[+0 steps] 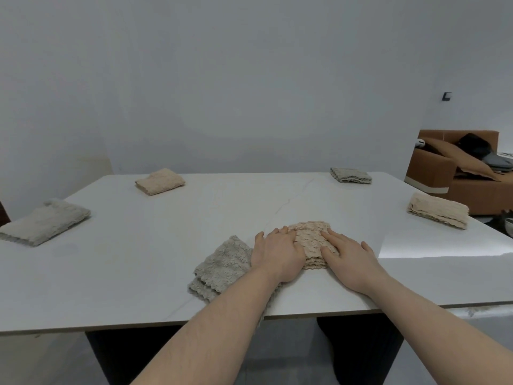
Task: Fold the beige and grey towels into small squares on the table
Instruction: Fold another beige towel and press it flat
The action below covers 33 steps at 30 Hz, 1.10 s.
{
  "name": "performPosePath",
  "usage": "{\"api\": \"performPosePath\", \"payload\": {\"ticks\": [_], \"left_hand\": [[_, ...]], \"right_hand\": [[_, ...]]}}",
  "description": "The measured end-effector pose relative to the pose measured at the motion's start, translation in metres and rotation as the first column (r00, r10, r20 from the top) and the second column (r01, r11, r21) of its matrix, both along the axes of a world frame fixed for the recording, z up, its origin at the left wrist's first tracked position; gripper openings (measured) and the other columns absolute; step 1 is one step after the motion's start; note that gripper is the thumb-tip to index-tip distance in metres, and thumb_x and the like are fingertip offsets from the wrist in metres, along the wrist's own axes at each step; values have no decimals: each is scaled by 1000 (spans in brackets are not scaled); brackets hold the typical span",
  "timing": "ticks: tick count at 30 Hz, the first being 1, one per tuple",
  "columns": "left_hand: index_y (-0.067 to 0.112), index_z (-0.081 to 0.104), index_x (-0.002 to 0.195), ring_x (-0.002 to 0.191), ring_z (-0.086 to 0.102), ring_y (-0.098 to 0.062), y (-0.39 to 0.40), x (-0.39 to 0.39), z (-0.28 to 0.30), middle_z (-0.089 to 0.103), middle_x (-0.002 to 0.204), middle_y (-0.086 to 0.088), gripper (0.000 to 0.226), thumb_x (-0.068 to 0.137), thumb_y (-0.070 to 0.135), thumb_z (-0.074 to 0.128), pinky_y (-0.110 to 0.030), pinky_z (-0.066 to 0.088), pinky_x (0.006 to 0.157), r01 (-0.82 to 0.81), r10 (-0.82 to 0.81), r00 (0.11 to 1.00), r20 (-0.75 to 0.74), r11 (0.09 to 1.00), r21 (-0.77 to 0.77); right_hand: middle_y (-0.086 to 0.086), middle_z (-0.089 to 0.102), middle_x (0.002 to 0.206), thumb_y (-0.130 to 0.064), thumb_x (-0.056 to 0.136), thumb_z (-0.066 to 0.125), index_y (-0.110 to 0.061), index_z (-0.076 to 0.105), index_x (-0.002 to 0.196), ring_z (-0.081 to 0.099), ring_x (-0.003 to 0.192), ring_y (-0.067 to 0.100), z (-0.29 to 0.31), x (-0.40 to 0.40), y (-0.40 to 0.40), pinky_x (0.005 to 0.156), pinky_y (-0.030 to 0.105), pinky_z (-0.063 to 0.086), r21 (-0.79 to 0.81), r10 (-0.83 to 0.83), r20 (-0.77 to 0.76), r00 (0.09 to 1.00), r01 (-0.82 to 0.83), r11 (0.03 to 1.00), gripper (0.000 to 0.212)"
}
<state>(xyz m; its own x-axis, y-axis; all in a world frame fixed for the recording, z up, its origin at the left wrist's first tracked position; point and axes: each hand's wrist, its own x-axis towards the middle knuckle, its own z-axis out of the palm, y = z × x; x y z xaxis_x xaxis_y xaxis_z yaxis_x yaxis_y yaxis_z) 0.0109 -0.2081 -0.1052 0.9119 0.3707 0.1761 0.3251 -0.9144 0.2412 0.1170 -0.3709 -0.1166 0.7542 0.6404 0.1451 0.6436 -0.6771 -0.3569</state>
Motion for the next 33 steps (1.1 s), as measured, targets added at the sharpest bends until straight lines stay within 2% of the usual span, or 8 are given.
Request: {"api": "performPosePath", "payload": {"ticks": [4, 9, 12, 15, 18, 24, 28, 33], "left_hand": [[19, 48, 149, 144, 40, -22, 0, -1, 1, 47, 155, -2, 59, 97, 34, 25, -49, 19, 123, -19, 20, 998, 56, 1000, -17], [18, 64, 126, 131, 50, -23, -2, -5, 3, 64, 129, -3, 50, 93, 33, 30, -46, 28, 118, -76, 80, 992, 98, 996, -45], [15, 66, 122, 133, 48, -26, -3, -9, 6, 64, 130, -5, 48, 95, 33, 31, -45, 29, 117, -101, 105, 991, 85, 994, -45], [13, 64, 127, 136, 46, -29, -5, -9, 7, 61, 136, -7, 50, 97, 33, 30, -46, 28, 117, -105, 108, 993, 51, 993, -57], [12, 62, 128, 130, 49, -29, -6, -9, 8, 63, 129, -10, 47, 97, 33, 33, -45, 31, 114, -116, 122, 990, 64, 990, -84], [13, 58, 136, 135, 44, -28, -6, -8, 8, 63, 134, -10, 50, 96, 34, 36, -43, 29, 115, -131, 139, 988, 74, 986, -105], [17, 58, 136, 129, 47, -25, -5, -10, 8, 65, 131, -6, 49, 96, 35, 37, -40, 33, 111, -140, 163, 973, 161, 980, -144], [20, 57, 126, 117, 51, -23, -4, -12, 8, 63, 126, -1, 39, 94, 34, 40, -40, 37, 104, -160, 205, 939, 277, 971, -177]], "right_hand": [[-16, 19, 166, -53, 103, 28, -38, 25, 159, 18, 153, 9, 2, 0, -1, 125, 50, 7, 7, -1, 7, 1000, 1, 1000, 58], [-15, 24, 165, -53, 103, 31, -38, 29, 158, 22, 152, 9, 1, 0, 0, 125, 51, 9, 26, -7, 18, 1000, 6, 1000, 57], [-15, 25, 165, -52, 103, 32, -37, 29, 158, 23, 151, 9, 2, -2, -1, 125, 51, 9, 36, -11, 18, 1000, 10, 999, 57], [-15, 25, 165, -53, 102, 32, -38, 28, 158, 23, 151, 9, 3, -3, 0, 125, 51, 9, 34, -14, 14, 1000, 14, 999, 57], [-14, 25, 165, -52, 102, 32, -37, 29, 157, 23, 151, 9, 4, -3, 0, 125, 50, 9, 35, -13, 14, 1000, 13, 999, 57], [-13, 25, 165, -51, 102, 33, -36, 30, 157, 23, 151, 9, 5, -6, 0, 125, 50, 9, 42, -14, 9, 1000, 14, 999, 57], [-14, 25, 165, -52, 102, 33, -37, 30, 157, 23, 151, 8, 5, -5, -1, 125, 50, 9, 55, -8, 0, 1000, 8, 998, 57], [-15, 24, 165, -53, 102, 34, -37, 30, 157, 24, 151, 8, 4, -3, -2, 125, 51, 11, 72, 1, -7, 1000, 0, 997, 57]]}}
